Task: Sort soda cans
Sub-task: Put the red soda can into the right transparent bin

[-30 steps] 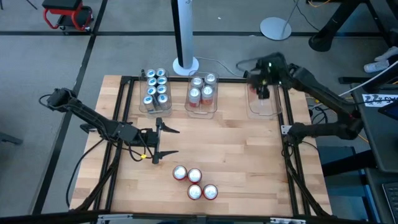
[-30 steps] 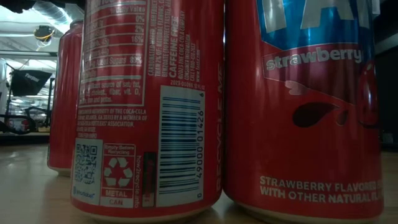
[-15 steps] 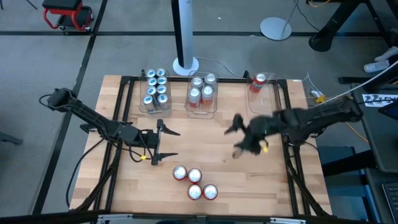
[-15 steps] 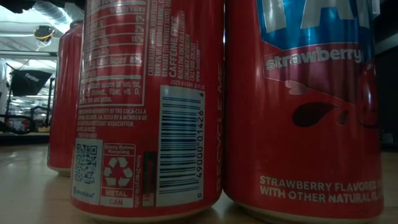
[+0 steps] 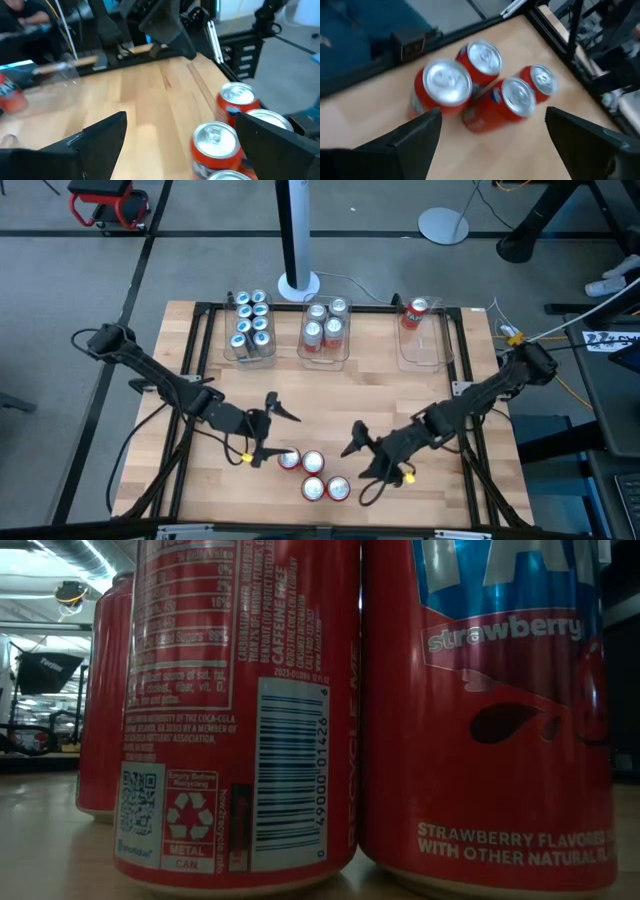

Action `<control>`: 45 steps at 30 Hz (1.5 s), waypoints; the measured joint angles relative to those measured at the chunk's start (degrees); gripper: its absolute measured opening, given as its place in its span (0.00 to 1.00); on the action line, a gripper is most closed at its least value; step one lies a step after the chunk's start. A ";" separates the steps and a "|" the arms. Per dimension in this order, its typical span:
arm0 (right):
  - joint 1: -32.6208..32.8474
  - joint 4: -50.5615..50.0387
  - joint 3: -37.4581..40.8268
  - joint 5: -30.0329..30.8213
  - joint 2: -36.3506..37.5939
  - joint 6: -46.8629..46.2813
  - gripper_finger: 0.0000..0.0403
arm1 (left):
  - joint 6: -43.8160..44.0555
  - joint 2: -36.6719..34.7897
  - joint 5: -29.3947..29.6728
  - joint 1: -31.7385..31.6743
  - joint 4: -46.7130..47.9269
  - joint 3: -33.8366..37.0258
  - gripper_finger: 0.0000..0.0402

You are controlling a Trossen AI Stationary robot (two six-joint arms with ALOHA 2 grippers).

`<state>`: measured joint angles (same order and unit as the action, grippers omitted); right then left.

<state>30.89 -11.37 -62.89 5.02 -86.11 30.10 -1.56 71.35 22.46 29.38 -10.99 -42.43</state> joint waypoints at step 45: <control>-0.19 20.88 -0.09 -13.21 -21.90 -18.34 0.88 | 2.76 0.65 1.37 3.20 2.86 -1.38 0.89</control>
<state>30.70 9.52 -62.98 -8.19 -108.01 11.77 1.20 72.01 23.83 32.58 -8.12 -43.81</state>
